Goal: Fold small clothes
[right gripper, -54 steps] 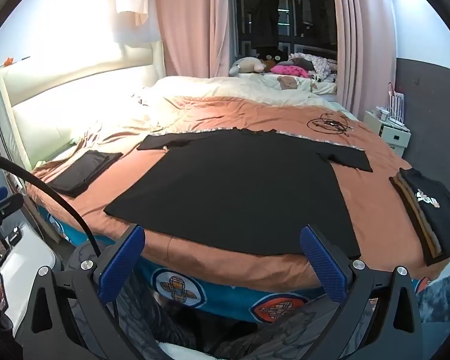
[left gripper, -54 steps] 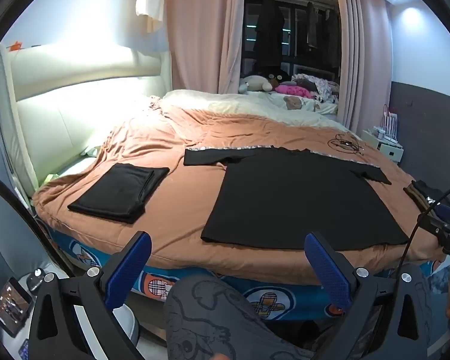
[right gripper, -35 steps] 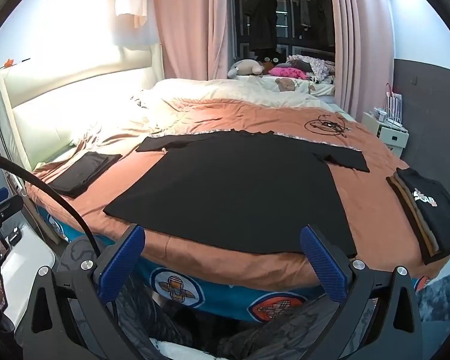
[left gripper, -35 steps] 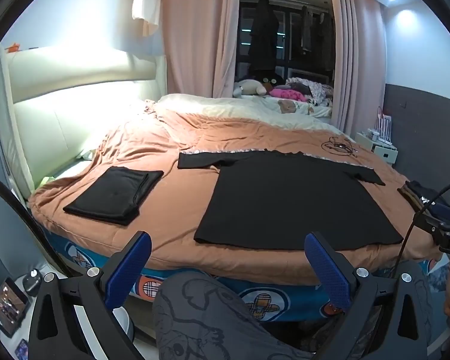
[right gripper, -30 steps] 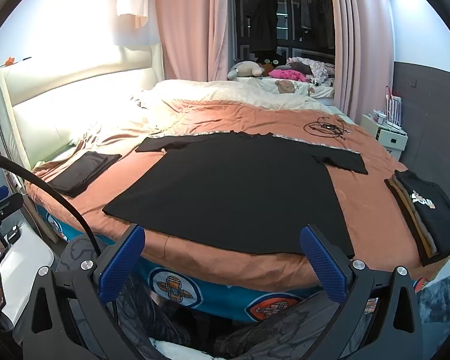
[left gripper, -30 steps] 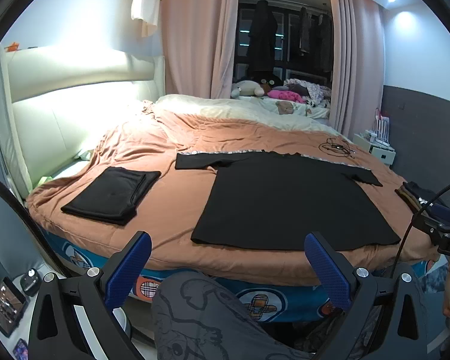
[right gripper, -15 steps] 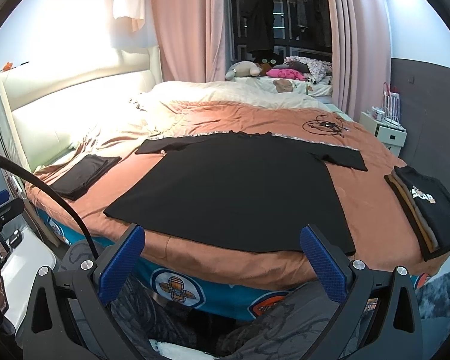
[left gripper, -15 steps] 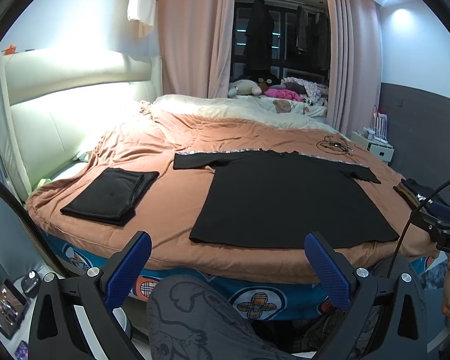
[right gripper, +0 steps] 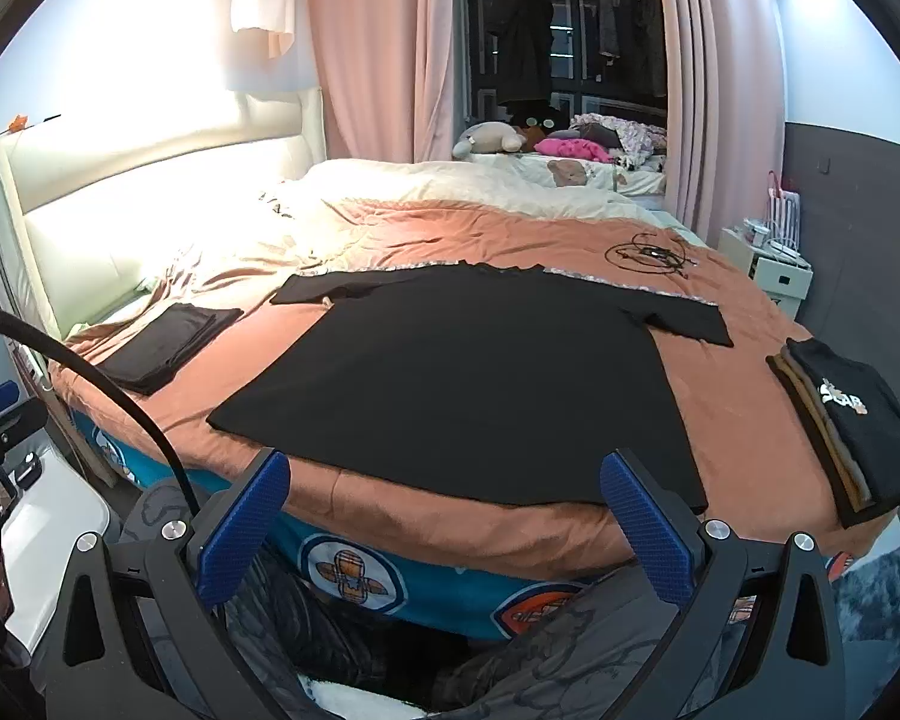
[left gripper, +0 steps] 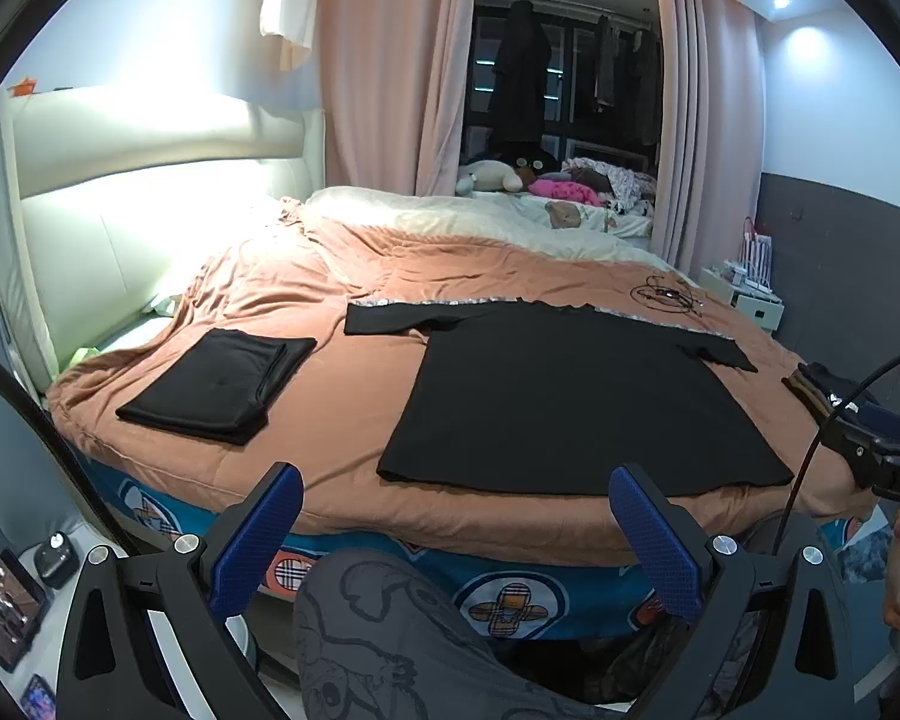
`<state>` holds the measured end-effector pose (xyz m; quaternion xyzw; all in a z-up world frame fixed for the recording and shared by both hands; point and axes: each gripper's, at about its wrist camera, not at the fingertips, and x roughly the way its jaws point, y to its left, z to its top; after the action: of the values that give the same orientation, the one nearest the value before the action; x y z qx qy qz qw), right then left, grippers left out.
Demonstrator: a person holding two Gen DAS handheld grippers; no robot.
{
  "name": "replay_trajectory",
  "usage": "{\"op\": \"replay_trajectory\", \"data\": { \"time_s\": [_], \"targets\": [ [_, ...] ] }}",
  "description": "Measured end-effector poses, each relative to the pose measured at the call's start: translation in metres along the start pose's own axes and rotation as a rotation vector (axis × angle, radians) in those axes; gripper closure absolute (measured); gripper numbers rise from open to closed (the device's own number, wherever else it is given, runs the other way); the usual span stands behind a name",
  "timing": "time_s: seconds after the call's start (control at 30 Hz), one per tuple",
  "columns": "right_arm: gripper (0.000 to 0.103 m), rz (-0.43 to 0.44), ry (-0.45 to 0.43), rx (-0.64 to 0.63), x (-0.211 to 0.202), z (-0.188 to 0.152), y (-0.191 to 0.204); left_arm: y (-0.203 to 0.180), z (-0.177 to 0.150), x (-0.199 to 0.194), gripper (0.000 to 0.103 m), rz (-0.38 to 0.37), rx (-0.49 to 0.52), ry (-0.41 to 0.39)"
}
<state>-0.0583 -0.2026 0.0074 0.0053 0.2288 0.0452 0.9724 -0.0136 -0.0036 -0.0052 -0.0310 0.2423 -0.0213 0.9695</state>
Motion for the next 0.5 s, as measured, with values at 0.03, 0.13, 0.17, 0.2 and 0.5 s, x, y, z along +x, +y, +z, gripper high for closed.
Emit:
{"op": "replay_trajectory", "data": {
  "time_s": [0.03,0.13,0.17,0.2,0.5],
  "targets": [
    [0.0,0.0,-0.003,0.001,-0.0002,0.0011,-0.0005,0.0,-0.0005,0.0008,0.0,-0.002,0.002,0.0],
    [0.0,-0.003,-0.005,0.002,0.0007,0.0026,0.0006,-0.0002,-0.0007,0.0016,0.0,-0.001,-0.001,0.0],
    [0.0,-0.003,-0.004,0.002,0.0008,0.0017,0.0014,-0.001,-0.0004,0.0014,0.0,-0.003,0.0,0.001],
    [0.0,-0.004,-0.003,0.001,0.0017,0.0016,0.0019,-0.0003,-0.0007,0.0021,0.0,-0.005,-0.003,0.003],
    [0.0,-0.004,0.017,-0.008,0.0074,0.0021,0.006,0.005,-0.0054,0.007,0.0,-0.004,-0.014,0.014]
  ]
}}
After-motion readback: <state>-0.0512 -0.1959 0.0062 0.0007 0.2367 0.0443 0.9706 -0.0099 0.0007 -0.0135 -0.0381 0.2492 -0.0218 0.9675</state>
